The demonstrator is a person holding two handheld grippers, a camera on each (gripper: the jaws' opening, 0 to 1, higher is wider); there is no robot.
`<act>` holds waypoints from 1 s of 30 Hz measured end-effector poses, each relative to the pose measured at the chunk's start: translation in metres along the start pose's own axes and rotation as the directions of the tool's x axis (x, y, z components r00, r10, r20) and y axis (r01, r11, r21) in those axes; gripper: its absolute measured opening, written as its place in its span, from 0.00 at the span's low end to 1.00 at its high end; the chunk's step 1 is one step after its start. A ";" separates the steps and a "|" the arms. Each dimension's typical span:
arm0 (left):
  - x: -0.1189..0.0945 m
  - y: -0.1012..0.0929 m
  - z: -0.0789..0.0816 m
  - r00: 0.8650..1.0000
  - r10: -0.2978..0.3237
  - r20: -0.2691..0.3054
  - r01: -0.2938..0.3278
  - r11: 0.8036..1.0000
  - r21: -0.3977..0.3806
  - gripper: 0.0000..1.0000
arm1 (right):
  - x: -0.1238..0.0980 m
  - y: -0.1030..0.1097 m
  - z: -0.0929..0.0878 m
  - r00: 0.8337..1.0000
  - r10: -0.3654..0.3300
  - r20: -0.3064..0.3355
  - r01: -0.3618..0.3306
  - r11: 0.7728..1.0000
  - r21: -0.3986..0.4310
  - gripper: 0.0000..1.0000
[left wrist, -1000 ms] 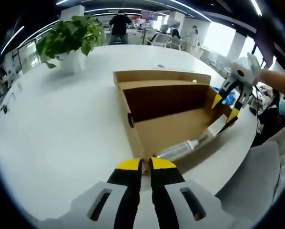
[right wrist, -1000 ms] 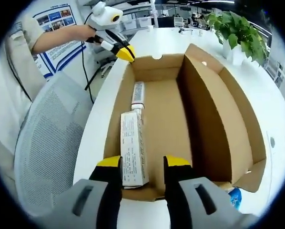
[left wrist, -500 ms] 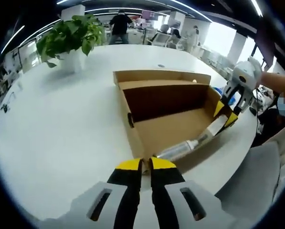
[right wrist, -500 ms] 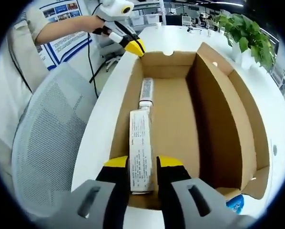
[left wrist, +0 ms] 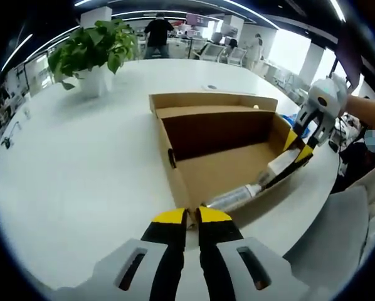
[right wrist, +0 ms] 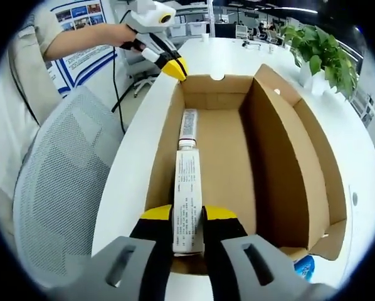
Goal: Operate the shoe box by opening the lid, removing the specified soft item, and placing it in the target area until the item is outside and the box remains undamaged.
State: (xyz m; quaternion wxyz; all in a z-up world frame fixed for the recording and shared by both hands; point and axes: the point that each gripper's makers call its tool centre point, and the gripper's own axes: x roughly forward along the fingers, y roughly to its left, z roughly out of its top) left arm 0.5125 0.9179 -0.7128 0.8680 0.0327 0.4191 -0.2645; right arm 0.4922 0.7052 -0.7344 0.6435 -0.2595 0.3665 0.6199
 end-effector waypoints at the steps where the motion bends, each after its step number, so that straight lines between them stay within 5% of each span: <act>1: 0.000 0.000 0.000 1.000 0.001 0.000 -0.001 1.000 0.001 0.04 | -0.002 -0.001 0.001 1.000 -0.003 0.004 0.003 1.000 0.003 0.15; 30: -0.020 -0.003 0.019 0.996 0.029 0.082 -0.034 0.998 0.059 0.16 | -0.056 -0.005 0.039 0.989 -0.092 0.120 0.091 0.996 0.008 0.14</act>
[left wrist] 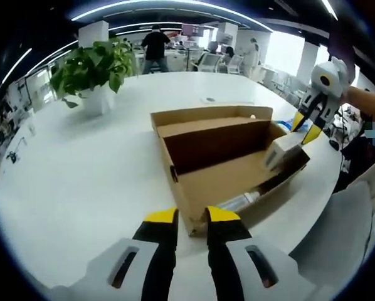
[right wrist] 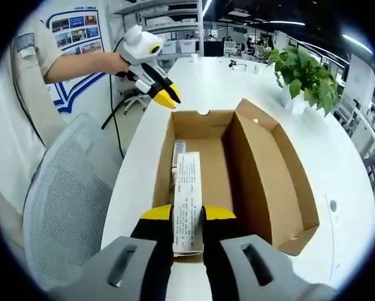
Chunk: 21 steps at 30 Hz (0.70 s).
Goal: Operate the shoe box by opening the lid, removing the specified soft item, and placing it in the target area until the item is outside and the box remains undamaged.
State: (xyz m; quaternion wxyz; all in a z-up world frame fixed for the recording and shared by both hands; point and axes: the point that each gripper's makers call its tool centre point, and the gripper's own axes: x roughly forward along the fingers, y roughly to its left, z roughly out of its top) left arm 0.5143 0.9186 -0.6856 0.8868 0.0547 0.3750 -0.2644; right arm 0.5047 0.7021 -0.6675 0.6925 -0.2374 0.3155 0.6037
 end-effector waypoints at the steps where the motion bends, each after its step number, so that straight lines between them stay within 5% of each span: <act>1: -0.001 -0.001 0.001 1.000 -0.001 0.002 0.001 1.000 0.002 0.16 | -0.003 0.000 0.002 1.000 -0.001 0.006 0.001 1.000 0.002 0.14; 21: -0.006 -0.022 0.017 0.998 -0.053 0.045 0.051 0.998 0.046 0.36 | -0.070 -0.018 0.007 0.997 -0.065 0.045 0.067 0.997 -0.047 0.14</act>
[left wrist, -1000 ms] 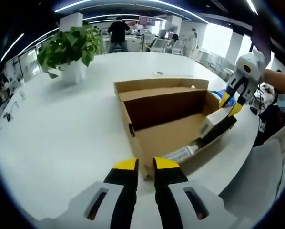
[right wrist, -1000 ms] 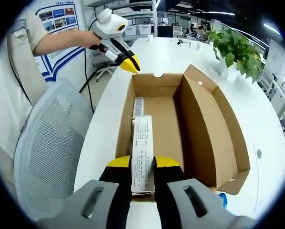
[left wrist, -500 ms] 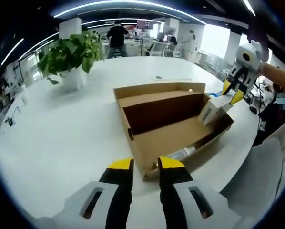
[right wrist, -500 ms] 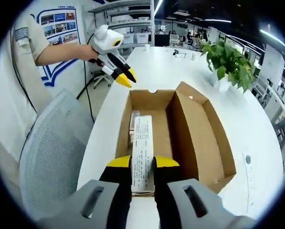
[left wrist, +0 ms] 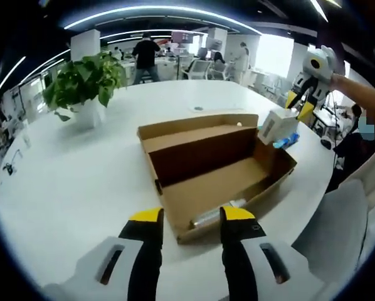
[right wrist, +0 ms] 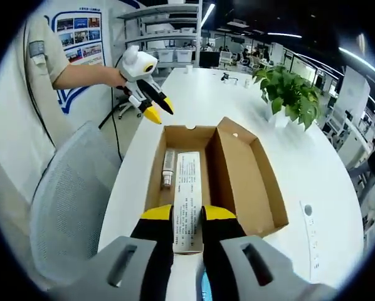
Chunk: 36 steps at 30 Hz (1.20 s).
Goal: Operate the shoe box by opening the lid, removing the specified soft item, and placing it in the target area until the item is outside and the box remains undamaged.
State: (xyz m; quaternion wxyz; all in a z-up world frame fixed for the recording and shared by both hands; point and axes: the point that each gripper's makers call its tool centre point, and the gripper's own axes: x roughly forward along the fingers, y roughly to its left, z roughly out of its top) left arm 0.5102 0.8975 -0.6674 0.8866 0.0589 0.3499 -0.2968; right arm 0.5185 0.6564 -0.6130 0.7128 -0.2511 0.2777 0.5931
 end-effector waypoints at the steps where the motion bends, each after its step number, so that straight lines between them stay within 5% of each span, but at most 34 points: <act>1: 0.000 -0.001 0.001 1.000 -0.003 0.001 0.003 1.000 0.001 0.37 | -0.002 -0.001 -0.001 1.000 -0.002 0.000 0.002 1.000 0.000 0.14; 36: 0.010 -0.037 0.018 0.990 -0.133 0.056 0.128 0.989 0.081 0.72 | -0.068 -0.049 -0.059 0.990 -0.100 -0.097 0.101 0.995 0.000 0.14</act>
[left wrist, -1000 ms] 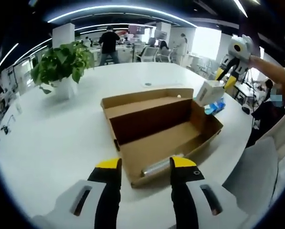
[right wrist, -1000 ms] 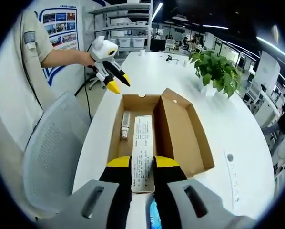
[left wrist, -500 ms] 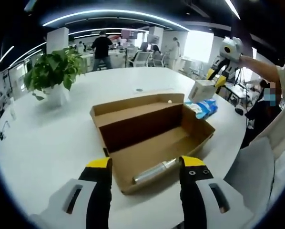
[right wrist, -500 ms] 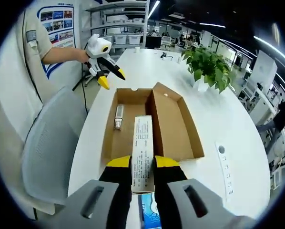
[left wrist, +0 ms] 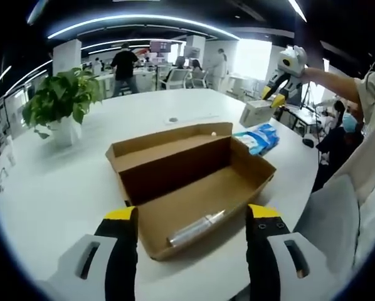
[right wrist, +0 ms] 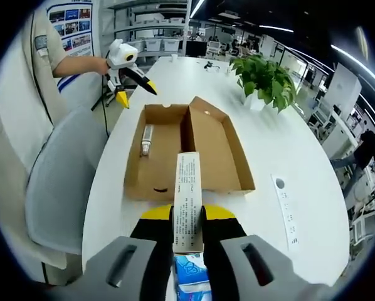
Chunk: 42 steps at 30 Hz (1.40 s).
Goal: Operate the shoe box by opening the lid, removing the specified soft item, and placing it in the target area until the item is outside and the box remains undamaged.
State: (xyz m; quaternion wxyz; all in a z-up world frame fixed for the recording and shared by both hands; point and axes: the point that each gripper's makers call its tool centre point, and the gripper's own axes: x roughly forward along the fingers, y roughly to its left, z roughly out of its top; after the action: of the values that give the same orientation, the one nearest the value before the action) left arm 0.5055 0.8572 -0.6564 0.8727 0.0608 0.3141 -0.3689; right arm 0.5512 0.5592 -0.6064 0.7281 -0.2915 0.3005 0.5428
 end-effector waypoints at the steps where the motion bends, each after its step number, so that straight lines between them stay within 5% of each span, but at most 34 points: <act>1: 0.001 -0.001 0.000 1.000 -0.001 0.000 0.001 1.000 0.004 0.72 | -0.001 -0.001 -0.002 1.000 -0.003 -0.004 0.003 1.000 0.000 0.14; 20: 0.010 -0.014 -0.001 0.999 -0.042 0.013 0.042 0.998 0.045 0.82 | -0.014 -0.027 -0.048 0.996 -0.047 -0.076 0.050 0.998 0.042 0.14; 42: 0.021 -0.011 0.000 1.000 -0.030 0.008 0.030 0.999 0.033 0.82 | -0.020 -0.068 -0.113 0.984 -0.067 -0.164 0.079 0.995 0.065 0.14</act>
State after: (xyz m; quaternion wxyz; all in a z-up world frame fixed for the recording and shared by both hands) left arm 0.5092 0.8364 -0.6671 0.8673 0.0690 0.3050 -0.3873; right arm 0.5982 0.4454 -0.6580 0.7306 -0.3193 0.3669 0.4792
